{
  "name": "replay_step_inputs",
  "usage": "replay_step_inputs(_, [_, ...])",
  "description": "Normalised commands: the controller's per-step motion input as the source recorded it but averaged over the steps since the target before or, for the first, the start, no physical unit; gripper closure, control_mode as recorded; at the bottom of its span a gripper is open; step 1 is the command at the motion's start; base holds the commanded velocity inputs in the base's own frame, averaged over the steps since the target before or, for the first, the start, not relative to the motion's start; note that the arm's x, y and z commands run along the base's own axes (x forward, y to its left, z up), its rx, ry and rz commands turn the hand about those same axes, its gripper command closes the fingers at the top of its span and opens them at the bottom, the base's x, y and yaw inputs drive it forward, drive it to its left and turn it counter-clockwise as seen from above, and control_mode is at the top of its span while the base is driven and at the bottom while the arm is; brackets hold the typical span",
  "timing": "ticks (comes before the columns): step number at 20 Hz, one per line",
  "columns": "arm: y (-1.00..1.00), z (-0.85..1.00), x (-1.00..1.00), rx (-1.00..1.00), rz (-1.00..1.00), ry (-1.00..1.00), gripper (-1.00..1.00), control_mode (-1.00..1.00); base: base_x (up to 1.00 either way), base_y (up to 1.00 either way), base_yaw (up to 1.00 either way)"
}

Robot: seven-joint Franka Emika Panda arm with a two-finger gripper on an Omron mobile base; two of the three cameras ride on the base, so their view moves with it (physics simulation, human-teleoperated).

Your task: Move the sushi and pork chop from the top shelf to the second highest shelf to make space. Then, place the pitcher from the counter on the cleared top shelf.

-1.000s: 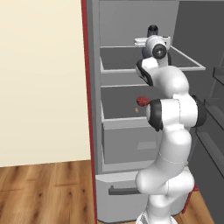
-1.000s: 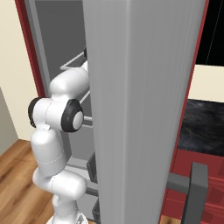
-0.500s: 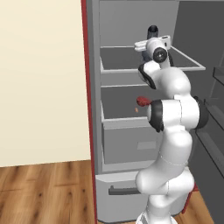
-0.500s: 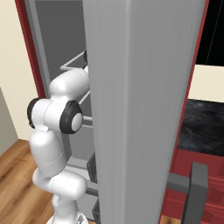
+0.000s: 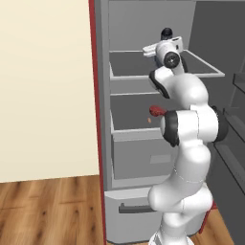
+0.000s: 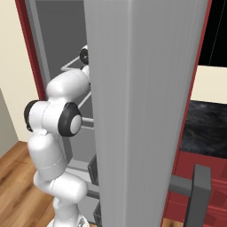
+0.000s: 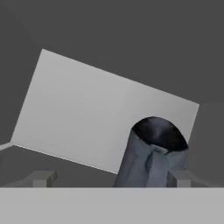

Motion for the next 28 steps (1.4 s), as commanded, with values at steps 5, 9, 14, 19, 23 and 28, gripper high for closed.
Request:
replay_step_inputs(5, [0.26, 0.0, -0.2, 0.02, -0.01, 0.0, -1.0, -1.0, 0.0, 0.0, 0.0])
replay_step_inputs(9, [0.14, 0.0, -0.56, 0.01, -0.04, 0.0, -1.0, -1.0, 0.0, 0.0, 0.0])
replay_step_inputs(14, [0.16, 0.01, -0.69, 0.02, -0.03, 0.0, -1.0, -1.0, 0.0, 0.0, 0.0])
replay_step_inputs(19, [0.31, 0.0, -0.9, 0.04, 0.0, 0.0, -1.0, -1.0, 0.0, 0.0, 0.0])
replay_step_inputs(23, [0.21, 0.0, -1.0, 0.07, -0.02, 0.01, -1.0, -1.0, 0.0, 0.0, 0.0])
replay_step_inputs(28, [0.08, 0.0, -1.0, 0.08, -0.06, 0.04, -1.0, -1.0, 0.0, 0.0, 0.0])
